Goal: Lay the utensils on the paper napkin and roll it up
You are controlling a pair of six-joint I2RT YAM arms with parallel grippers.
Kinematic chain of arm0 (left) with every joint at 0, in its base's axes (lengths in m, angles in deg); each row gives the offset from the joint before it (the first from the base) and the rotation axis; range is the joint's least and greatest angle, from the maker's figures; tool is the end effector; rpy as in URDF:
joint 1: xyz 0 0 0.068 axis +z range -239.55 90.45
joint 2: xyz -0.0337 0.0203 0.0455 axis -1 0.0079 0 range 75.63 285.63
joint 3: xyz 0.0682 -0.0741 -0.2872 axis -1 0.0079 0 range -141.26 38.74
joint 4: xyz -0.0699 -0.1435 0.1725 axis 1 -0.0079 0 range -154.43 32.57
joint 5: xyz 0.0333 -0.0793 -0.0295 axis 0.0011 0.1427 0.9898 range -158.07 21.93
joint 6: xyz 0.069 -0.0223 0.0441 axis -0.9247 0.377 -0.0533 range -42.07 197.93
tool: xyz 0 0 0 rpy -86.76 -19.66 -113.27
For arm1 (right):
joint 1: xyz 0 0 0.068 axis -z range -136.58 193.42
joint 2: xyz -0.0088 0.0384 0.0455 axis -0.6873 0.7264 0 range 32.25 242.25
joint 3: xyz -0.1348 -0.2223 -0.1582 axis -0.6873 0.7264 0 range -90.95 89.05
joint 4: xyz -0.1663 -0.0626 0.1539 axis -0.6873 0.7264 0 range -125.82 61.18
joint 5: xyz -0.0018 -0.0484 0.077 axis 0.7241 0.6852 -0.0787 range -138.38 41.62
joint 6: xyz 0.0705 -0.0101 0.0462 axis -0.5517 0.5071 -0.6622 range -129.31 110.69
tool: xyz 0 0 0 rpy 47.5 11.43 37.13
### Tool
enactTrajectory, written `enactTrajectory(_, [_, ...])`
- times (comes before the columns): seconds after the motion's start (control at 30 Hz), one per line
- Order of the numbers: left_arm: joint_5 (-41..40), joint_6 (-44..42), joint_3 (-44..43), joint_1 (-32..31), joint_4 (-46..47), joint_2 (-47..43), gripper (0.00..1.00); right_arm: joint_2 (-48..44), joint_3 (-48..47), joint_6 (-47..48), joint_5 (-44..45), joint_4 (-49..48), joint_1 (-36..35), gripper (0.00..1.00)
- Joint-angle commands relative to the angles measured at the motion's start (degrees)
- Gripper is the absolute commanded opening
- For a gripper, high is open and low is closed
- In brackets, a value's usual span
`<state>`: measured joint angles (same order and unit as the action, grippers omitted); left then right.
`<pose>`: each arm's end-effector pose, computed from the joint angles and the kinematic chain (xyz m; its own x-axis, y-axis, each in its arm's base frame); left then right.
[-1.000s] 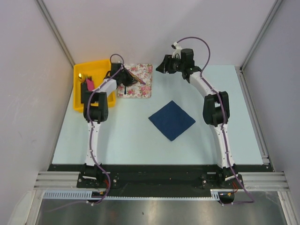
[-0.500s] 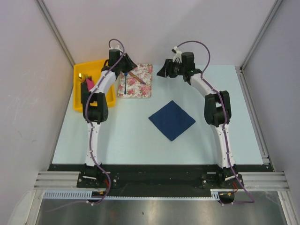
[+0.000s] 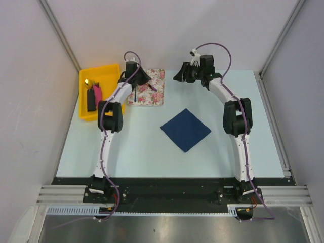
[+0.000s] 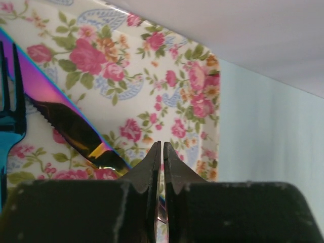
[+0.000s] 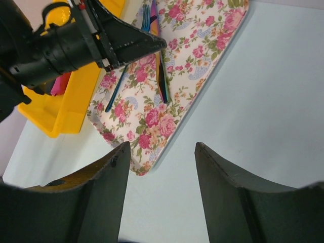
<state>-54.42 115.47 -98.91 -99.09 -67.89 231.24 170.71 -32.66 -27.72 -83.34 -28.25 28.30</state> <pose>0.6315 -0.1241 0.1565 -0.5950 -0.5004 -0.6289 0.0039 0.7807 -0.6249 0.5583 0.1951 0.2495 -0.6039 0.1051 -0.7901 -0.5556 0.6553 0.5118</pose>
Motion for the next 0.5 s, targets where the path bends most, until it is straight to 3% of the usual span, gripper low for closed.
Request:
enactTrajectory(0.0, [-2.58, 0.95, -5.79, -0.39, 0.09, 1.97, 0.07, -5.03, -1.16, -0.31, 1.82, 0.60, 0.35, 0.59])
enactTrajectory(0.13, [-5.20, 0.87, -6.67, -0.39, -3.07, 3.12, 0.00, -5.12, -1.77, 0.13, 2.97, 0.95, 0.52, 0.59])
enactTrajectory(0.33, [-6.88, -1.15, -5.27, 0.40, -13.08, 0.75, 0.00, -2.75, -6.77, -0.31, 3.58, 3.59, 1.31, 0.58])
enactTrajectory(0.47, [-5.66, -2.21, 1.30, 0.49, -21.24, -4.25, 0.00, -1.78, -8.02, 0.22, 3.23, 4.73, 1.40, 0.57])
